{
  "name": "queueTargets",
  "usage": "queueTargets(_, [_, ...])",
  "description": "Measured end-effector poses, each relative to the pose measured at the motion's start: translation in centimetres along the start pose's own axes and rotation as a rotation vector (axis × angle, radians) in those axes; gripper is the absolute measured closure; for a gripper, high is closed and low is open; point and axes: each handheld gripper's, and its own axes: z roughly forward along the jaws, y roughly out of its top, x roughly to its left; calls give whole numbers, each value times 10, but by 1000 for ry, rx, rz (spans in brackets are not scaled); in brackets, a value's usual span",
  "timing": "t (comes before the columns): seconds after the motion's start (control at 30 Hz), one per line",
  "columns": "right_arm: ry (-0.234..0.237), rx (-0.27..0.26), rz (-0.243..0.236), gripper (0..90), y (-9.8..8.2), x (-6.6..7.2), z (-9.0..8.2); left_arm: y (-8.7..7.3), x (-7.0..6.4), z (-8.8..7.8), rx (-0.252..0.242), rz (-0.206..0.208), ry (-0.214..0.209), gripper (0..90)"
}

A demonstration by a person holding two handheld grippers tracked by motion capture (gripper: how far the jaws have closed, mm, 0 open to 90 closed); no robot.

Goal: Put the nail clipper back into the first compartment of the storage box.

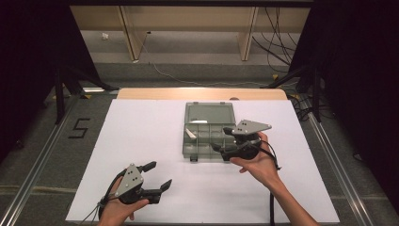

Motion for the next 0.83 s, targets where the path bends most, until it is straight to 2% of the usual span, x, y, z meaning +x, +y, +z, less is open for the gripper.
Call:
queueTargets(0.07, [-3, -28, 6, 282, -8, 3, -5, 0, 0, 0, 1, -1, 0, 198])
queueTargets(0.4, [25, -77, 45, 250, -33, 19, -18, 0, 0, 0, -2, -1, 2, 198])
queueTargets(0.5, [12, -97, 53, 244, -40, 23, -24, 1, 0, -1, 0, -5, 6, 198])
queueTargets(0.57, [27, -91, 62, 241, -43, 26, -28, 1, 0, -1, 0, 2, 6, 198])
queueTargets(0.63, [22, -113, 65, 232, -47, 27, -30, 1, 0, -1, 1, -5, 6, 197])
queueTargets(0.7, [5, -106, 60, 221, -50, 27, -33, 1, -1, 0, 1, -7, 6, 197])
queueTargets(0.73, [8, -96, 65, 218, -51, 28, -34, 1, -1, 0, 0, -7, 6, 197])
queueTargets(0.77, [15, -111, 68, 217, -52, 28, -33, 1, -1, 0, 0, -8, 7, 197])
queueTargets(0.83, [0, -99, 67, 194, -53, 28, -34, 1, 0, -1, 1, 1, 8, 196])
